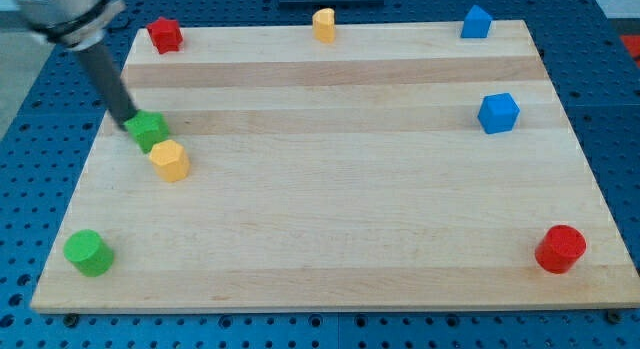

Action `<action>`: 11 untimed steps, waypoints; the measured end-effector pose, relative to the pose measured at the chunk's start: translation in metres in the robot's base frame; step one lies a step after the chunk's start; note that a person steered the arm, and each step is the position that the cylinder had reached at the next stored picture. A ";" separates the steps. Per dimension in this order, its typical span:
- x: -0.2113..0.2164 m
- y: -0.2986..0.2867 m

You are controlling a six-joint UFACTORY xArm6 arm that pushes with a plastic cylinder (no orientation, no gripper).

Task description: Move the green star towards the center

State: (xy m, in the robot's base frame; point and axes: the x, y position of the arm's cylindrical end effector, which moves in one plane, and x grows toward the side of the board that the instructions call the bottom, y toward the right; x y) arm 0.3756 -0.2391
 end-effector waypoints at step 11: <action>-0.012 0.152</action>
